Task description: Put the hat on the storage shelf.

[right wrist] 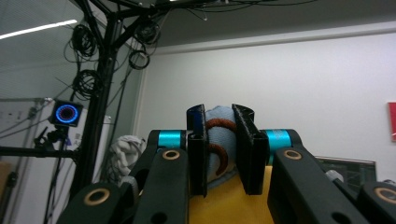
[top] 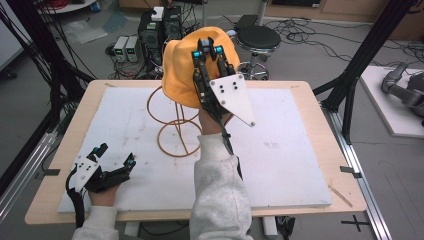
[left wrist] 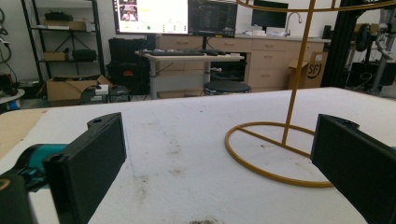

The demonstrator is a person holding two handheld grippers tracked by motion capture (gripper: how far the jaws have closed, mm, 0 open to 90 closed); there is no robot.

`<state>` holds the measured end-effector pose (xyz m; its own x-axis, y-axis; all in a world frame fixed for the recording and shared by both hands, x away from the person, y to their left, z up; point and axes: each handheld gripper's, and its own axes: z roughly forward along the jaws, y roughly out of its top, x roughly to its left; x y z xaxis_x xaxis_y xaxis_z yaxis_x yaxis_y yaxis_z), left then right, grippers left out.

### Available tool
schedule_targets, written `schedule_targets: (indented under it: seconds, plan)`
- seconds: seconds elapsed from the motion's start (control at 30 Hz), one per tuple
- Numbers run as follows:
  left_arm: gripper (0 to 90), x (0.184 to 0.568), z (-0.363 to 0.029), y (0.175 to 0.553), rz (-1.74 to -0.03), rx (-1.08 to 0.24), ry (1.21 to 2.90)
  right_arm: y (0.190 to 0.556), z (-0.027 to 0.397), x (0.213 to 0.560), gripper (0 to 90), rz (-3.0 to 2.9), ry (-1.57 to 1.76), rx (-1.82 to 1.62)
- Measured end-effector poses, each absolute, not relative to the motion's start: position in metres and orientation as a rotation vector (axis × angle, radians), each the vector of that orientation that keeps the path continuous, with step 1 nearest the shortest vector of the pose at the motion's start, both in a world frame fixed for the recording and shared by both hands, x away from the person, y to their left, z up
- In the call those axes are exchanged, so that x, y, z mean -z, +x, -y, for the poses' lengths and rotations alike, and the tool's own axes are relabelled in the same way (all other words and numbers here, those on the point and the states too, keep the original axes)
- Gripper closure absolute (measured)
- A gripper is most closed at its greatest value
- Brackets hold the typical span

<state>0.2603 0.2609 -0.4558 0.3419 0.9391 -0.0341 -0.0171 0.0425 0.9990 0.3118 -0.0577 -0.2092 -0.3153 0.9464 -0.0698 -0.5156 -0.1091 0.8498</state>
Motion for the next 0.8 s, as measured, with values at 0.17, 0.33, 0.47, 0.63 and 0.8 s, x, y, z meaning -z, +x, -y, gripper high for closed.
schedule_targets:
  seconds: [0.17, 0.33, 0.47, 0.63, 0.8]
  plan:
    - [3.9, 0.456, -0.261, 0.260, -0.942, -0.934, 1.312, 0.312, 0.036, 0.206, 77.4, -1.027, 0.587, -1.696]
    - [3.9, 0.456, -0.261, 0.259, -0.932, -0.930, 1.306, 0.315, 0.028, 0.210, 77.4, -1.048, 0.587, -1.700]
    - [3.9, 0.456, -0.262, 0.259, -0.926, -0.920, 1.303, 0.318, 0.019, 0.213, 77.4, -1.074, 0.584, -1.706]
    - [3.9, 0.456, -0.263, 0.259, -0.924, -0.915, 1.298, 0.320, 0.013, 0.220, 77.3, -1.088, 0.589, -1.720]
    - [3.9, 0.456, -0.263, 0.259, -0.923, -0.914, 1.299, 0.325, 0.006, 0.233, 77.3, -1.125, 0.618, -1.722]
